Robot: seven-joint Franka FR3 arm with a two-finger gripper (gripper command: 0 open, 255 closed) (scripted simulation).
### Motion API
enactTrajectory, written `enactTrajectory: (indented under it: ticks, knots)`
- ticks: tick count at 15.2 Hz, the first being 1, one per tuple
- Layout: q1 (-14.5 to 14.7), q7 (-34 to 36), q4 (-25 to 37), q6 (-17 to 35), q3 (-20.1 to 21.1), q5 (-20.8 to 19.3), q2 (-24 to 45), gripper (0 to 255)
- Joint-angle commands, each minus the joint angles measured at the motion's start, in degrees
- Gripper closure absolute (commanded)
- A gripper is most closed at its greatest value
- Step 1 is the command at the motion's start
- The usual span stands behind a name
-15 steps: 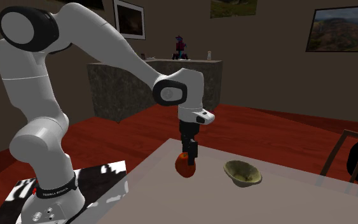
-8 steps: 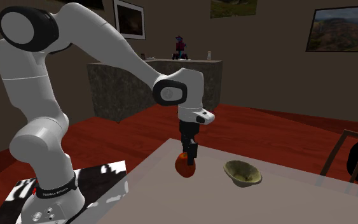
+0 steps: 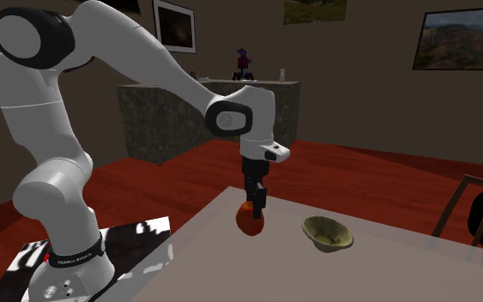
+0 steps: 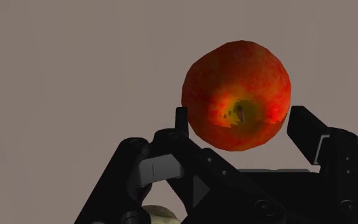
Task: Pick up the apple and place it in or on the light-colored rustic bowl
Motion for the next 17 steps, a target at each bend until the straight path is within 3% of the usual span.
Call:
enactTrajectory:
  ticks: [1, 17]
  knots:
    - [0.0, 0.0, 0.9, -1.7, 0.1, -0.1, -0.8, 255]
    - [0.2, -0.1, 8.7, -14.0, 0.4, -0.3, -5.4, 255]
